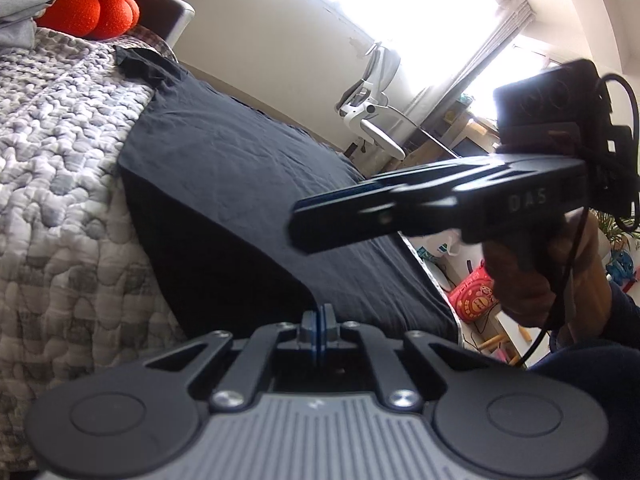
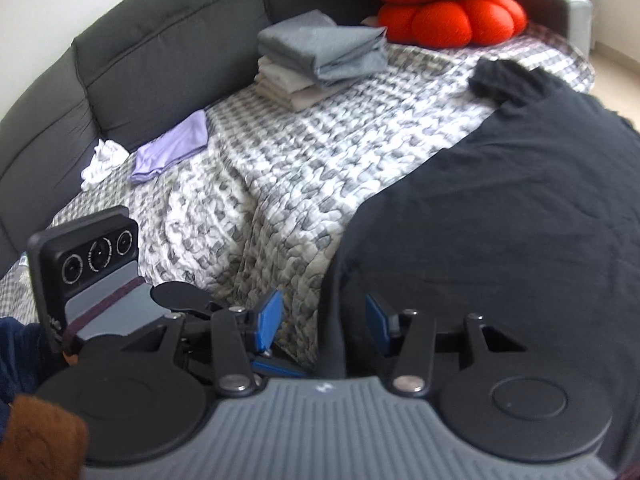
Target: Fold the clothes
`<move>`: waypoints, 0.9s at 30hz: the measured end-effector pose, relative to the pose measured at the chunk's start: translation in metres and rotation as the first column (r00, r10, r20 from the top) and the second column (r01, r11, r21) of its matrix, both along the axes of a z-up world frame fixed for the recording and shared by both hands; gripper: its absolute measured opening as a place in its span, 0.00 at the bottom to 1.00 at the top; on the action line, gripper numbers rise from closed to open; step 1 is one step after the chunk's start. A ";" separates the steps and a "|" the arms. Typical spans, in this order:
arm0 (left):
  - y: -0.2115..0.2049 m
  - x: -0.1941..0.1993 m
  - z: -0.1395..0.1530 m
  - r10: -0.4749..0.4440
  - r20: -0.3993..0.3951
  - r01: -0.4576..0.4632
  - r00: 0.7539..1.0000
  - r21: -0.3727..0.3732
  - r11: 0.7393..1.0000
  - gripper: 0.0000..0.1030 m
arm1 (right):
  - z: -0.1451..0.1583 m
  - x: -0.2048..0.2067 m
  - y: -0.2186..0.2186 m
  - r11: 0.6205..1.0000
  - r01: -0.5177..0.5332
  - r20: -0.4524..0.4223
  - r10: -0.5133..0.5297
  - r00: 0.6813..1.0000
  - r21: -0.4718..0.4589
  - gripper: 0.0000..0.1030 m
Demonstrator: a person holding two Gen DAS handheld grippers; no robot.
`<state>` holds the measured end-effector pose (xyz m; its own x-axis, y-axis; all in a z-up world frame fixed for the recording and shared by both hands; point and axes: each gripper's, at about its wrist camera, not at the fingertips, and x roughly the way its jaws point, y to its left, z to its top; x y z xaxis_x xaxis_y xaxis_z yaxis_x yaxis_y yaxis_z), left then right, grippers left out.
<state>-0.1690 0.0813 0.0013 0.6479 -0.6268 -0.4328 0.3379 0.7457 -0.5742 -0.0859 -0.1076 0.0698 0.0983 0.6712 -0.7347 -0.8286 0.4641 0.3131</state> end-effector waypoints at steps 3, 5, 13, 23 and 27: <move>-0.003 0.005 0.000 -0.014 -0.003 0.014 1.000 -0.004 1.000 0.01 | -0.009 0.003 0.002 1.000 -0.007 -0.028 0.007 1.000 -0.018 0.45; -0.003 0.008 0.000 -0.019 -0.004 0.019 1.000 -0.009 1.000 0.01 | -0.016 0.005 0.001 1.000 -0.003 -0.042 0.002 0.999 -0.031 0.33; 0.000 0.009 0.003 -0.040 -0.004 0.040 0.999 -0.022 0.999 0.02 | -0.031 0.011 -0.026 0.997 0.078 -0.062 -0.079 0.995 -0.018 0.03; 0.029 0.000 -0.003 0.015 -0.061 -0.016 0.998 -0.019 1.000 0.03 | -0.038 0.012 -0.049 0.990 0.131 -0.063 -0.128 0.990 0.043 0.15; 0.052 0.008 -0.006 0.107 -0.096 -0.108 0.990 -0.005 0.994 0.04 | -0.037 0.010 -0.048 0.990 0.124 -0.042 -0.121 0.992 0.062 0.36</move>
